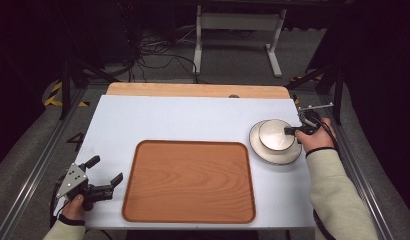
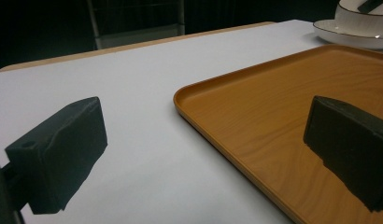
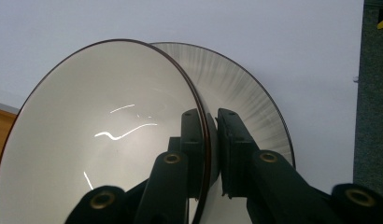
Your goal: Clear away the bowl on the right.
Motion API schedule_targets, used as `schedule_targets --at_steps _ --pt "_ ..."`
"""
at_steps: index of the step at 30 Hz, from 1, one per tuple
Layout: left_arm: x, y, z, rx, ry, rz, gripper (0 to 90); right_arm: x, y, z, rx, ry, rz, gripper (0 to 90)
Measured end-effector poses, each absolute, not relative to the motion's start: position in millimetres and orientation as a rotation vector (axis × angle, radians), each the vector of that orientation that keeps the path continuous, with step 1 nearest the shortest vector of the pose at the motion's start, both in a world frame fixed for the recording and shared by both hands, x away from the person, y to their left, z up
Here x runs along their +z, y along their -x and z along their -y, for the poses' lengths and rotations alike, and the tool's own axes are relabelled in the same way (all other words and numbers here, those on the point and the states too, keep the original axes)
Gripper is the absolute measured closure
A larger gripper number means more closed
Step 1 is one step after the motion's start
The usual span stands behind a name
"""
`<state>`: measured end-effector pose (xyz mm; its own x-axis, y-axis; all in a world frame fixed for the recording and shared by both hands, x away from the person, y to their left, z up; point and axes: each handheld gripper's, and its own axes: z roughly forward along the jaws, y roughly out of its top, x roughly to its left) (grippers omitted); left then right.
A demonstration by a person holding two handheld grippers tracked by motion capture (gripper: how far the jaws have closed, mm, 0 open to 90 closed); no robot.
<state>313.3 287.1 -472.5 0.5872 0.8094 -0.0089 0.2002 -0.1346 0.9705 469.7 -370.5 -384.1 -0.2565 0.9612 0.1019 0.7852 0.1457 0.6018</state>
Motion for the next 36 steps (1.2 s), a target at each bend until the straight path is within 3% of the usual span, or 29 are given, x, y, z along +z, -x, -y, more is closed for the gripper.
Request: schedule_targets --at_steps 36 --pt "-472.5 -313.4 -287.1 0.653 -1.658 -0.854 0.3 -317.1 -445.7 364.3 0.919 -1.800 -2.069 81.1"
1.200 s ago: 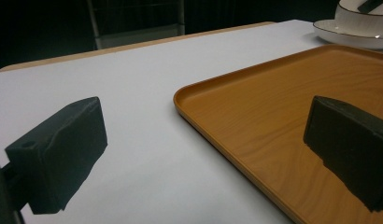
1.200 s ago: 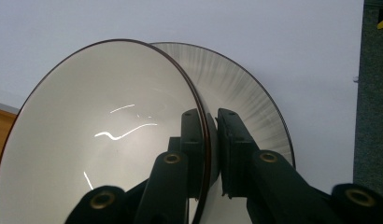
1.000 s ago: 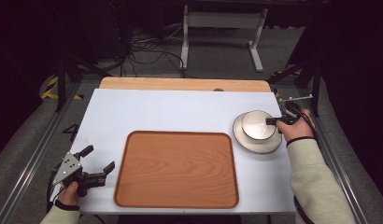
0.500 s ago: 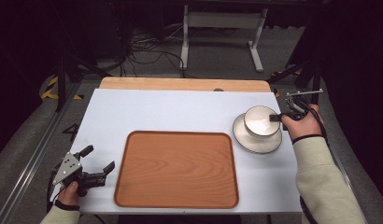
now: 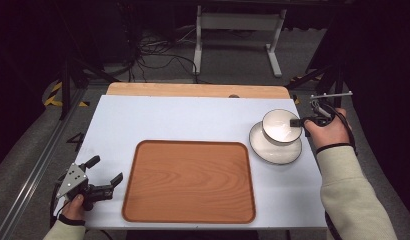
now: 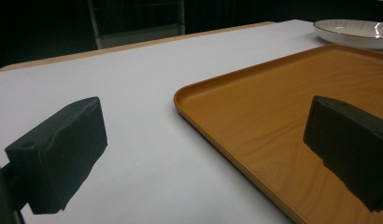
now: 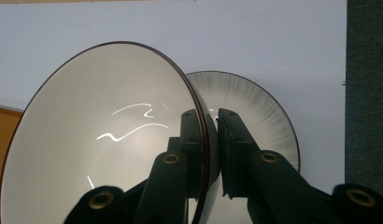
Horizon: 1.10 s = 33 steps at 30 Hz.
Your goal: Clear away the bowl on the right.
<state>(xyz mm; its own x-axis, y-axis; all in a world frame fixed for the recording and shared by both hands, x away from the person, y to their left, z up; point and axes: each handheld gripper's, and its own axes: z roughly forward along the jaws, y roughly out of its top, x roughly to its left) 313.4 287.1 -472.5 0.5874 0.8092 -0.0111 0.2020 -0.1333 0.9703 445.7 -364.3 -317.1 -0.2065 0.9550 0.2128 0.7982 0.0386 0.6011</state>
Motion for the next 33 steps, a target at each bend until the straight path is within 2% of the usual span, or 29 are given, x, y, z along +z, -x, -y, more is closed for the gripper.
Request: schedule_targets --at_steps 18,33 --pt "-472.5 -313.4 -287.0 0.653 -1.658 -0.853 0.3 -305.1 -436.6 344.3 0.938 -1.792 -2.101 81.1" --pt "-472.5 -313.4 -287.1 0.655 -1.658 -0.851 0.3 -297.6 -426.7 298.2 0.967 -1.747 -2.188 81.1"
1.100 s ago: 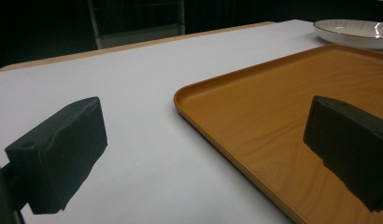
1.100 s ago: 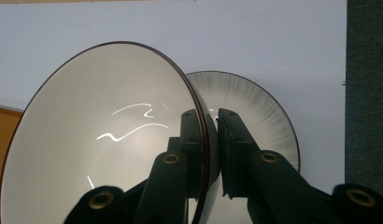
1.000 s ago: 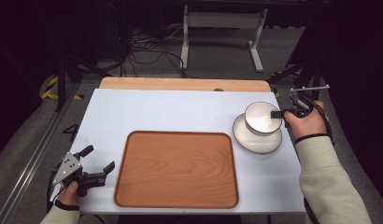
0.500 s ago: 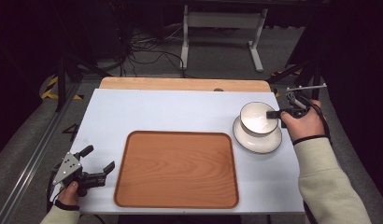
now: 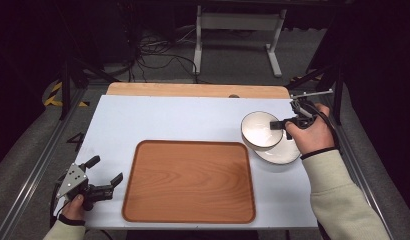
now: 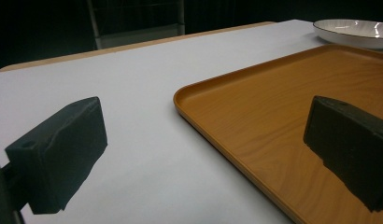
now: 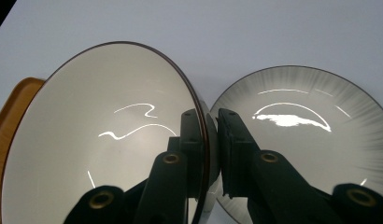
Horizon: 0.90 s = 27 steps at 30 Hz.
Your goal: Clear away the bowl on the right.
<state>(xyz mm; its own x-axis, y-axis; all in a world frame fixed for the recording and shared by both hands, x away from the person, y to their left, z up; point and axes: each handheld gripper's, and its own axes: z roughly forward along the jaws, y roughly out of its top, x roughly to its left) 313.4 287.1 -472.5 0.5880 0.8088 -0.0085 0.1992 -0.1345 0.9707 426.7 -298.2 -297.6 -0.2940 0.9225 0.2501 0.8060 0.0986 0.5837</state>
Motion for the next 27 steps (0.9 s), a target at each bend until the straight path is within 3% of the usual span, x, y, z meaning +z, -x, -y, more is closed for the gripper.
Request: schedule_targets --at_steps 27 --pt "-472.5 -312.9 -287.1 0.656 -1.657 -0.853 0.3 -286.2 -412.1 217.9 1.049 -1.626 -2.385 81.0"
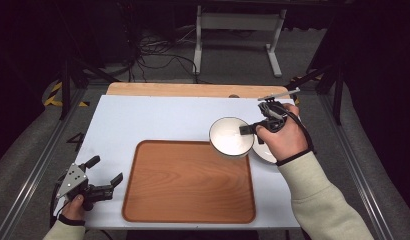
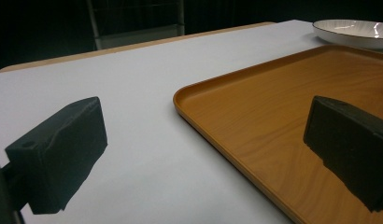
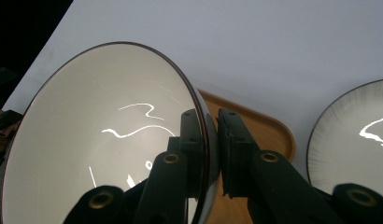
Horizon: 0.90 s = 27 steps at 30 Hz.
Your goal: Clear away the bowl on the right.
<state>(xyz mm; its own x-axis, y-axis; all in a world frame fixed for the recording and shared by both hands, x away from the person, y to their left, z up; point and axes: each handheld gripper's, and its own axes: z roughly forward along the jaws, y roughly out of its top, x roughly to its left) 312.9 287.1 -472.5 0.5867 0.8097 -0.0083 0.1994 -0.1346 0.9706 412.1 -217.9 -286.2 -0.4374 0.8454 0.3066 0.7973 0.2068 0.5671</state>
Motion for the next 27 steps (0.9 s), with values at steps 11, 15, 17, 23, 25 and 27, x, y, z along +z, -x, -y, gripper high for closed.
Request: schedule_targets --at_steps 11,15,17,23,25,27 --pt "-472.5 -312.9 -287.2 0.655 -1.657 -0.852 0.3 -284.5 -412.1 186.3 1.093 -1.573 -2.450 81.0" --pt "-472.5 -312.9 -287.3 0.655 -1.657 -0.850 0.3 -284.1 -412.2 173.0 1.105 -1.550 -2.478 81.0" --pt "-472.5 -312.9 -287.3 0.655 -1.658 -0.850 0.3 -284.6 -412.4 168.2 1.119 -1.547 -2.487 81.0" --pt "-472.6 -312.9 -287.3 0.657 -1.656 -0.848 0.3 -286.4 -412.7 154.7 1.129 -1.525 -2.515 81.0" --pt "-472.3 -312.8 -287.6 0.654 -1.662 -0.848 0.3 -287.3 -412.8 150.4 1.124 -1.518 -2.523 80.9" --pt "-472.4 -312.8 -287.6 0.654 -1.662 -0.848 0.3 -288.5 -412.9 146.3 1.123 -1.516 -2.532 80.9"
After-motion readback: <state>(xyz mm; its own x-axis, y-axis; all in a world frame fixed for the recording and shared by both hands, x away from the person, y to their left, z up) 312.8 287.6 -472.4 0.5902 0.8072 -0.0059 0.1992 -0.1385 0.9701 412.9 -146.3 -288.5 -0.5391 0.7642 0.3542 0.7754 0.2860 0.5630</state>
